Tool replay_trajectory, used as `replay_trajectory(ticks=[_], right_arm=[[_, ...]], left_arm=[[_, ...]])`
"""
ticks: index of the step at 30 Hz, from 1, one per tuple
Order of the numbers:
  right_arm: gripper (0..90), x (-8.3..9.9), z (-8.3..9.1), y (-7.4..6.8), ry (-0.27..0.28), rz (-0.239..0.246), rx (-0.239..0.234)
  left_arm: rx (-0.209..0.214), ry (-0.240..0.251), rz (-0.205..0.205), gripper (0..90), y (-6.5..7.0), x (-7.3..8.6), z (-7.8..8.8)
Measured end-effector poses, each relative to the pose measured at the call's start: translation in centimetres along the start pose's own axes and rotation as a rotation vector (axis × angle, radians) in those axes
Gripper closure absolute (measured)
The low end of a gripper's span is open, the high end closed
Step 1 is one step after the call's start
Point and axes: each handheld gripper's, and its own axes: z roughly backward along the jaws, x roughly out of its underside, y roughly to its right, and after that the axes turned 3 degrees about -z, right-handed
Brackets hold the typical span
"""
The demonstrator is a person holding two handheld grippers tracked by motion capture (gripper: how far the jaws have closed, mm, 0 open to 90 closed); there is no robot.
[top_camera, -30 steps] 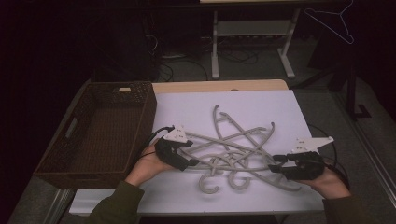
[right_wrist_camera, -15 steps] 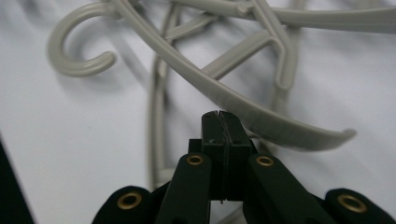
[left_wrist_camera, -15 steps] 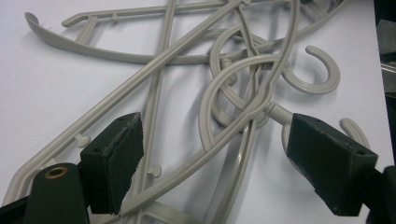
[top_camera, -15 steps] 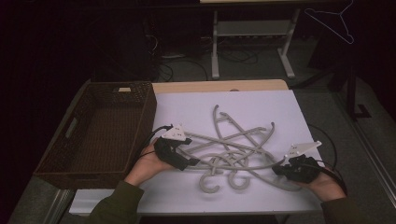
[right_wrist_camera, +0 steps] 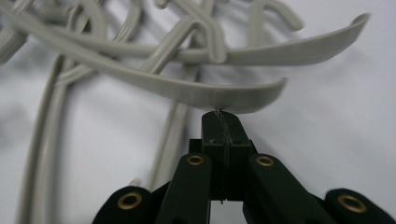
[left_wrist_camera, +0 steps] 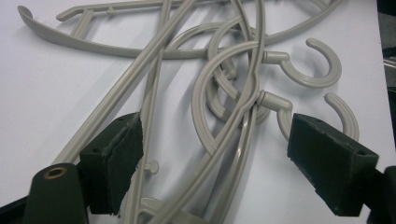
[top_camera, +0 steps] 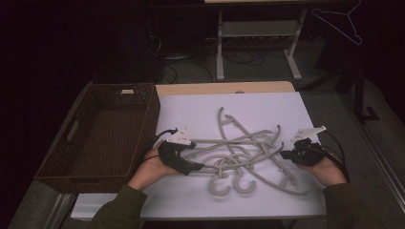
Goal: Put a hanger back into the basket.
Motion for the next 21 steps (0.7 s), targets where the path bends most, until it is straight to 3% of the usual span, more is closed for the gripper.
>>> replay_trajectory(ticks=[7,10,12,15,21], right_arm=[[89.3,-0.5,-0.5,1.2,0.007,-0.039,0.009],[73.6,-0.2,0.5,0.7,0.055,-0.038,-0.007],[53.4,0.0,1.3,0.1,0.092,-0.049,-0.034],[38.3,0.4,2.3,-1.1,0.139,-0.028,-0.058],[30.8,0.4,3.5,-3.7,0.239,0.001,-0.130]], left_arm=[[-0.002,-0.019,-0.011,19.7,-0.1,0.1,-0.1],[-0.004,-0.035,-0.012,23.3,-0.1,0.2,-0.4],[0.001,-0.053,-0.021,27.0,-0.1,0.4,-0.7],[-0.001,-0.075,-0.044,33.9,-0.2,0.5,-0.9],[0.015,-0.107,-0.053,45.1,-0.5,1.1,-1.8]])
